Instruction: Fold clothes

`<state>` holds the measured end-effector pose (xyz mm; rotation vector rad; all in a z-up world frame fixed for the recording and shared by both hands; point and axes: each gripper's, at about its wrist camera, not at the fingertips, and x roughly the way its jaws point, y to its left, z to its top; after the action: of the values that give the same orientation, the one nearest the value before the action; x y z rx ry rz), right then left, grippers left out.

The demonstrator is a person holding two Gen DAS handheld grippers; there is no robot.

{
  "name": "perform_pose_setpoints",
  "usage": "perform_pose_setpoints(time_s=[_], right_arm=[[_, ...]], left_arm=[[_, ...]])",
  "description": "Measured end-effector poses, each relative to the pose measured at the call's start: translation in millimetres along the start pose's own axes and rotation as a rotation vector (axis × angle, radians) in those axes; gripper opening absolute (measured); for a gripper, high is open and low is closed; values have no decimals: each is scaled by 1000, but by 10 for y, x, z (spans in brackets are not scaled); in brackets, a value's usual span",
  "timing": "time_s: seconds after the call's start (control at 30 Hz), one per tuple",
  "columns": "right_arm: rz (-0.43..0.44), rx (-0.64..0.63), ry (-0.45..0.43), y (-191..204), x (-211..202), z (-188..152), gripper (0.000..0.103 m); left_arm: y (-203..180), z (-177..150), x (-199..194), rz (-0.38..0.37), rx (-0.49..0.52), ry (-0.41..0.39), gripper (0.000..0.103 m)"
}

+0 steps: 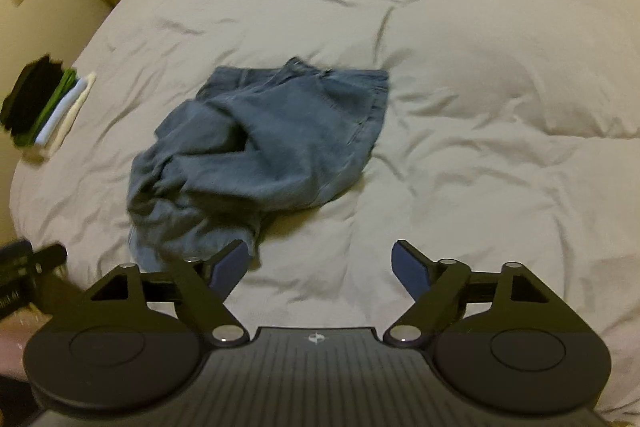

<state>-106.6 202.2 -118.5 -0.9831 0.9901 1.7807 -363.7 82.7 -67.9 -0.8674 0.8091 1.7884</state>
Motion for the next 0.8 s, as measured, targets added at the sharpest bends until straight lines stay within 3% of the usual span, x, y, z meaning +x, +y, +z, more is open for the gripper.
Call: perform_pose_setpoints(time_s=[0.3,0.57,0.8], right_arm=[[20,-33,-53,344,-296,-96,89],[15,-64,-75,611,-345,-91,89],[6,-55,-79,573,-384,-148,89]], left_arm=[[134,-25,-294,13,12,-29,57],[249,13,-278,4,42,-34,58],[216,-15,-256,3,45,-22,60]])
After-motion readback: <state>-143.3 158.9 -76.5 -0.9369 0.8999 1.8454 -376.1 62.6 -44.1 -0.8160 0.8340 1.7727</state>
